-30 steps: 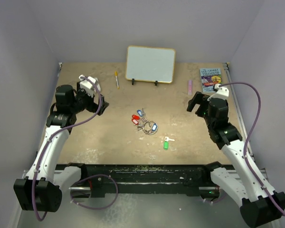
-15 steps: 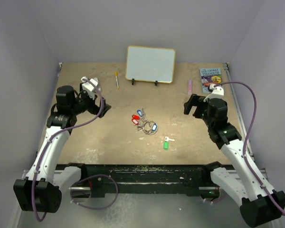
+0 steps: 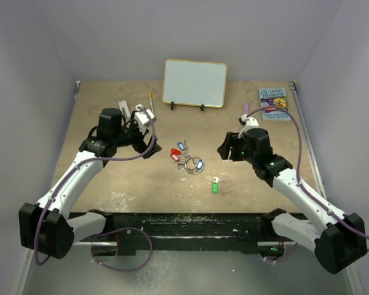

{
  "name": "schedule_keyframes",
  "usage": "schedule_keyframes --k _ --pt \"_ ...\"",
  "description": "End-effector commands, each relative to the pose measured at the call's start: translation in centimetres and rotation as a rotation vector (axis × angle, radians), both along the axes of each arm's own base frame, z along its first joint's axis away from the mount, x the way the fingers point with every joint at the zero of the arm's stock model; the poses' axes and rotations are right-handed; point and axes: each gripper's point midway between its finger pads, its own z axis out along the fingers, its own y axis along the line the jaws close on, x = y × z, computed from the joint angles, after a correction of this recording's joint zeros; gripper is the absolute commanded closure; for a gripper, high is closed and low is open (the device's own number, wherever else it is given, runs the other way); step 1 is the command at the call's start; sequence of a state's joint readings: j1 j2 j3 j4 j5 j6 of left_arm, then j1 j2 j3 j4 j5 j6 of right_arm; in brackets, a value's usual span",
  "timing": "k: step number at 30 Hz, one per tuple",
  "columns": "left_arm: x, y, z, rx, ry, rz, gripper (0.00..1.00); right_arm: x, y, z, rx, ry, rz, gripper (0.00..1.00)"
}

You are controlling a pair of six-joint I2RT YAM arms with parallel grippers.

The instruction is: Put the keys on the keyring

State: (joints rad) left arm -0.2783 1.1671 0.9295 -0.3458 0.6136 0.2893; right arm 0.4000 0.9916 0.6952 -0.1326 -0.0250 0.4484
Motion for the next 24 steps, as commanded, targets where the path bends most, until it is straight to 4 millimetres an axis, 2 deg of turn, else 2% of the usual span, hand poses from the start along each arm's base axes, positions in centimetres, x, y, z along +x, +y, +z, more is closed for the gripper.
schedule_keyframes --k 1,4,6,11,15,18,24 --pt "0.4 -0.2 1.5 -0.028 -0.07 0.026 0.02 0.3 4.8 0.1 0.077 0.003 0.081 0.4" --pt "0.3 0.3 1.1 -0.015 -0.08 0.051 0.02 0.2 7.3 -1.6 0.049 0.055 0.114 0.5" --pt "0.2 0.6 1.2 0.002 -0.089 0.053 0.02 0.2 8.6 -2.9 0.012 0.088 0.119 0.52" --pt "-0.2 1.2 1.6 0.023 -0.103 0.065 0.02 1.7 10.6 -4.4 -0.023 0.113 0.105 0.59" --pt "-0.5 1.6 1.6 0.041 -0.113 0.072 0.02 3.2 11.4 -5.2 -0.054 0.13 0.087 0.67" --pt "-0.7 1.9 1.6 0.053 -0.119 0.079 0.02 4.0 11.9 -5.3 -0.064 0.128 0.084 0.69" --pt "-0.7 1.9 1.4 0.055 -0.118 0.081 0.02 4.3 12.8 -7.0 -0.072 0.165 0.098 0.72"
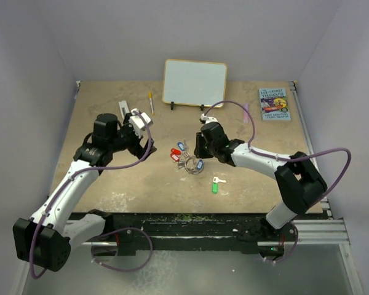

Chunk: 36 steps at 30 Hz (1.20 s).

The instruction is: Put the keys on the keyring

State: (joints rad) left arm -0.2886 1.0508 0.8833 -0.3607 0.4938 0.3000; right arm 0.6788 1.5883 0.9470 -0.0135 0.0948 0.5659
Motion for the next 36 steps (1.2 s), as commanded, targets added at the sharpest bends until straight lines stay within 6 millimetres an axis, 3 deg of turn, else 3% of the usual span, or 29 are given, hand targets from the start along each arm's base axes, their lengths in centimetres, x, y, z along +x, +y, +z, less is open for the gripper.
schedule_keyframes --k 1,25,36 --pt "0.0 0.1 0.6 0.007 -0.041 -0.005 0.02 1.1 1.2 0.7 0.025 -0.029 -0.012 0.73" --pt "0.0 0.1 0.4 0.006 -0.032 -0.002 0.02 0.7 2.2 -3.2 -0.011 0.039 0.008 0.76" --pt "0.1 0.1 0.3 0.005 -0.031 -0.001 0.02 -0.6 2.9 -5.3 -0.057 0.08 0.036 0.81"
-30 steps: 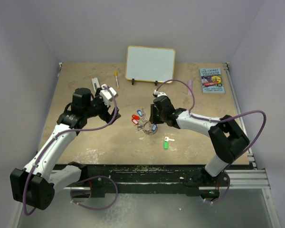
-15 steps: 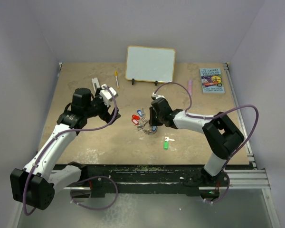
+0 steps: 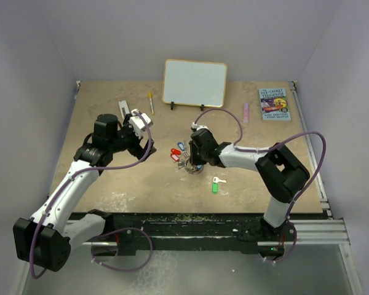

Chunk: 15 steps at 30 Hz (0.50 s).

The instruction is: Put the keys on the keyring

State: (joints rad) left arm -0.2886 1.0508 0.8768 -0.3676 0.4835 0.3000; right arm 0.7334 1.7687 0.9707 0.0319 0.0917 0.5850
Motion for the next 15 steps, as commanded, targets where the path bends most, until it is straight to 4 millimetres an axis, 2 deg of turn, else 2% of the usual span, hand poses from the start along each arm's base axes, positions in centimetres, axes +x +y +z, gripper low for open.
schedule_keyframes --k 1,5,15 --pt "0.1 -0.1 0.7 -0.003 -0.04 -0.011 0.02 0.4 0.7 0.0 -0.004 -0.008 -0.006 0.83" --pt "0.1 -0.1 0.9 -0.004 -0.044 -0.01 0.02 0.0 0.2 -0.5 -0.029 0.007 -0.006 0.96" --pt "-0.2 -0.1 1.0 -0.007 -0.045 -0.013 0.02 0.0 -0.7 0.8 -0.059 -0.018 -0.016 1.0"
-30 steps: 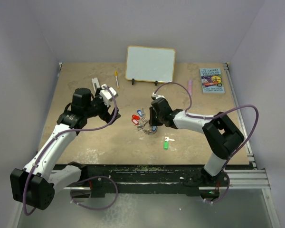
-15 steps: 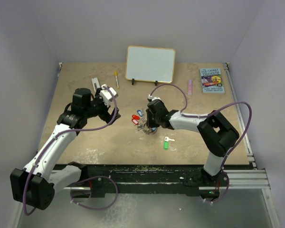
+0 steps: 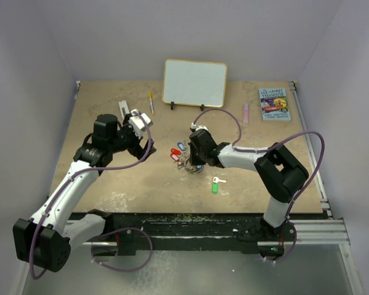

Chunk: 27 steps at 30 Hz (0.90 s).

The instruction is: Put the keys on the keyring

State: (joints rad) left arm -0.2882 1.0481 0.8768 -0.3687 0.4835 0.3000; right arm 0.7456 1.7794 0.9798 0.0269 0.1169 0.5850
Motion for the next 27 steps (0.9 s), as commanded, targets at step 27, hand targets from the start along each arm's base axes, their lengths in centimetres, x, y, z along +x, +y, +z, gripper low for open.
schedule_keyframes --k 27 --pt "-4.5 -6.1 5.6 -0.136 -0.163 -0.487 0.02 -5.8 3.2 9.8 -0.037 -0.103 0.376 1.0"
